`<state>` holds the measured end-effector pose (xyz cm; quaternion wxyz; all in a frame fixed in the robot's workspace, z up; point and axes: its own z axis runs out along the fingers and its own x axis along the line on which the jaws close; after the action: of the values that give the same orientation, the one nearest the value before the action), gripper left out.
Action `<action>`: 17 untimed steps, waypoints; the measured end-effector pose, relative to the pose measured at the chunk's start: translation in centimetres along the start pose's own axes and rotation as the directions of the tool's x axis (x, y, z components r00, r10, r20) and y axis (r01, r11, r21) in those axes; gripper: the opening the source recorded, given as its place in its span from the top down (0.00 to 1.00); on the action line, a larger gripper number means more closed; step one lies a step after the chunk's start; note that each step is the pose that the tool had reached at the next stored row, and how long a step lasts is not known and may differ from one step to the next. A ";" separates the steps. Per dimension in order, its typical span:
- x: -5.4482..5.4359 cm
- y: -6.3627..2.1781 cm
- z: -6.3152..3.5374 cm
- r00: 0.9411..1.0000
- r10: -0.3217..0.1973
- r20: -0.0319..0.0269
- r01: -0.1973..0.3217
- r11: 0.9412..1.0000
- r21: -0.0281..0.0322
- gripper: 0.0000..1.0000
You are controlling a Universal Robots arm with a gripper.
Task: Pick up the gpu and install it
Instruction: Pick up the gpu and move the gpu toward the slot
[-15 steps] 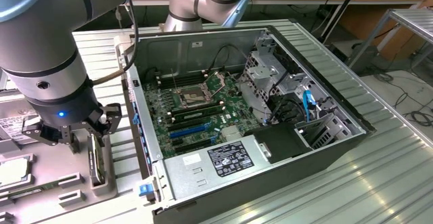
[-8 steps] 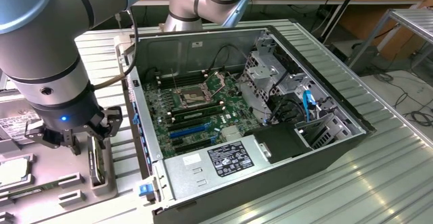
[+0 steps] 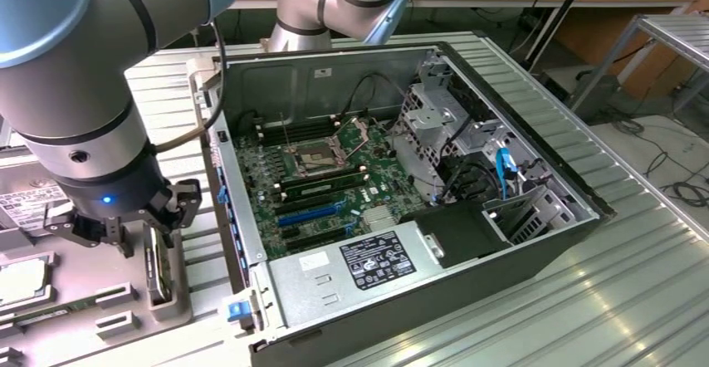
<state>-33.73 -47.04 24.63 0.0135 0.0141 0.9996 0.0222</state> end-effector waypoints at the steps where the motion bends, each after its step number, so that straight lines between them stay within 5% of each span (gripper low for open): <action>1: 0.0 -0.04 0.05 1.000 0.000 0.000 0.000 1.000 0.000 0.52; 10: 0.0 -0.22 0.09 1.000 0.000 0.000 0.000 1.000 0.000 0.52; 13: 0.0 -0.22 0.09 1.000 0.000 0.000 0.000 1.000 0.000 0.67; 17: -0.1 -0.22 0.09 1.000 0.000 0.000 0.000 1.000 0.000 0.67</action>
<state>-33.60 -47.25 24.53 0.0134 0.0141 0.9996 0.0221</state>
